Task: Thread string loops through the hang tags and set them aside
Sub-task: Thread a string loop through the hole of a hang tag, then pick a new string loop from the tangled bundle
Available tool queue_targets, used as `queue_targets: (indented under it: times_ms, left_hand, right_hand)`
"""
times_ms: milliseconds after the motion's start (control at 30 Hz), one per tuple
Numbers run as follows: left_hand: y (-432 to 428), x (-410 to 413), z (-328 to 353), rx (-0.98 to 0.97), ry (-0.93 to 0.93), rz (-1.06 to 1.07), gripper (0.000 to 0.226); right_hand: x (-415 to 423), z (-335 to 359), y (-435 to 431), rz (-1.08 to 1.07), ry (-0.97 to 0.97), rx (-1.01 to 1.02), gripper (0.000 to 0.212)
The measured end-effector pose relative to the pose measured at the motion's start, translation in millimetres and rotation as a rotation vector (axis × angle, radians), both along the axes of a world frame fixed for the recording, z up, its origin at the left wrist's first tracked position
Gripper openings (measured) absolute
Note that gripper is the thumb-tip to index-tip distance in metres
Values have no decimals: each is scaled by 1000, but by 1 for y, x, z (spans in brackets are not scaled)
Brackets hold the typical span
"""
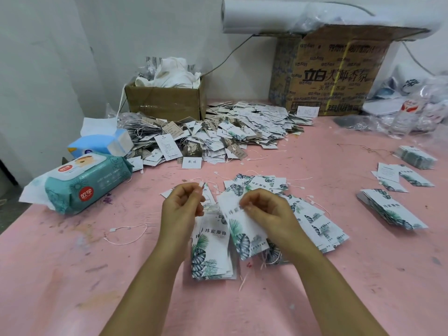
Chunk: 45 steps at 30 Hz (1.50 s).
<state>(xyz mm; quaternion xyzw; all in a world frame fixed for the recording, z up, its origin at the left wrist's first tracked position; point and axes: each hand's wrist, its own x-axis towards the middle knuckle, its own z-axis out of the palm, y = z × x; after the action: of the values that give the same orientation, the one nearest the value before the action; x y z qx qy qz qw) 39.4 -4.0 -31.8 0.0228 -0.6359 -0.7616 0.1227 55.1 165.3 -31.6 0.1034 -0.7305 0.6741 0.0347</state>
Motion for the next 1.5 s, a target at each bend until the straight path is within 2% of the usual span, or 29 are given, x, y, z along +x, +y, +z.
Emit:
queue_targets:
  times_ms: [133, 200, 333, 400, 467, 567, 633, 733, 900, 1133, 1300, 1500]
  left_hand:
    - [1, -2, -7, -203, -62, -29, 16]
    - [1, -1, -9, -285, -74, -60, 19]
    - [2, 4, -8, -554, -7, -130, 22]
    - [2, 5, -7, -684, 32, -170, 23]
    - [2, 6, -8, -816, 44, -193, 24]
    - [2, 7, -8, -982, 17, -224, 31]
    - [2, 8, -8, -1050, -1, -245, 31]
    - [1, 8, -9, -1084, -11, -254, 31]
    - [1, 5, -9, -1070, 4, -236, 37]
    - [0, 5, -10, -1086, 36, -261, 44]
    - [0, 5, -10, -1064, 70, -248, 47]
    - [2, 5, -10, -1058, 105, -229, 42]
  right_hand:
    - [-6, 2, 6, -204, -241, -278, 26]
    - [-8, 2, 8, -231, -290, -377, 35]
    - [-9, -1, 8, -219, -328, -364, 66]
    - [-9, -4, 8, -191, -330, -330, 72]
    - [-10, -6, 8, -182, -313, -248, 67]
    - [-10, -9, 6, -214, -218, 97, 51]
    - [-10, -12, 4, -245, -111, 315, 45]
    - [-11, -15, 5, -280, 12, 505, 41]
    - [-11, -15, 5, -212, 111, 703, 24]
    - [-4, -15, 0, -33, 246, 916, 11]
    - [-3, -15, -1, 18, 279, 1067, 27]
    - [-3, -19, -2, -13, 273, 1182, 21]
